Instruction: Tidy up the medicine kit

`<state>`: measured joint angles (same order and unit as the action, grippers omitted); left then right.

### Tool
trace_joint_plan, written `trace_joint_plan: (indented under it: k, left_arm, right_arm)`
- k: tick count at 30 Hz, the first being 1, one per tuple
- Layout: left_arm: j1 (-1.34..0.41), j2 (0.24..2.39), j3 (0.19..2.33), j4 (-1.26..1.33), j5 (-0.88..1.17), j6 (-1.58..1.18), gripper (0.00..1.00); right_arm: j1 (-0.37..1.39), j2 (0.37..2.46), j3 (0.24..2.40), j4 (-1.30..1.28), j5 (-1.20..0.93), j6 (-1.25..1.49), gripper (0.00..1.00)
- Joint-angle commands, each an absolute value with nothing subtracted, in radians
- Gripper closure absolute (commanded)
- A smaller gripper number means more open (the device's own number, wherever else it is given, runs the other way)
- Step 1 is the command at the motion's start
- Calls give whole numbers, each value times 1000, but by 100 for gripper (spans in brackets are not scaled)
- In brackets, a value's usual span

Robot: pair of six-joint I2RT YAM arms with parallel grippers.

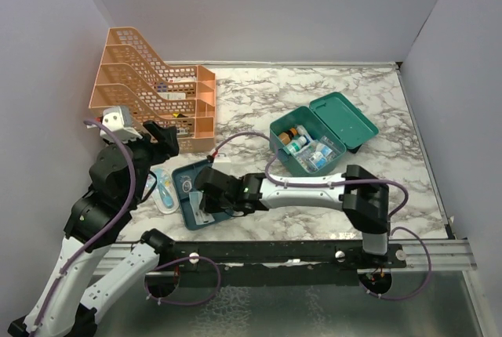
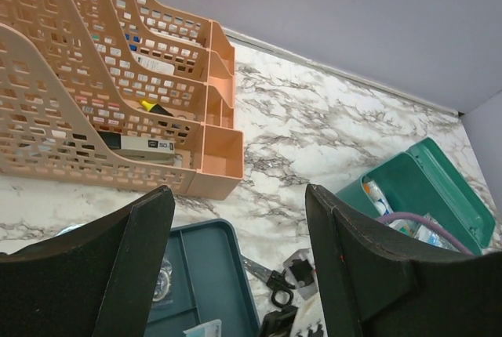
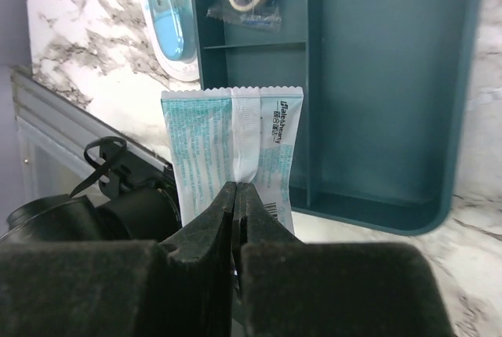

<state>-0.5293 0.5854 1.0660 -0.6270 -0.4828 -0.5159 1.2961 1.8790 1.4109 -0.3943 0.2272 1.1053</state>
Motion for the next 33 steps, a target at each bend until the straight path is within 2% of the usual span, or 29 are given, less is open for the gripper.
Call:
trace_joint_plan:
  k: [1,6,15,24,33]
  left_arm:
    - [-525,567,1087,-664,-510,-490,29]
    - [-525,560,1067,-670,-501,-511,29]
    - [-525,561,1042,-675,-493,-531,29]
    - [-525,560,1018,-675,-492,-540,29]
    - [-525,576,1012,-670,-495,-536,29]
  right_arm:
    - [1319,1991,1481,-405,237,1174,99]
    - [1321,2049,1504,-348,205,1143,99]
    - [1322,2161,1605,-454,278,1138,99]
    - [1322,2125,1610,-600,396,1111,99]
    - [1322,2168,1645,-585,346,1005,99]
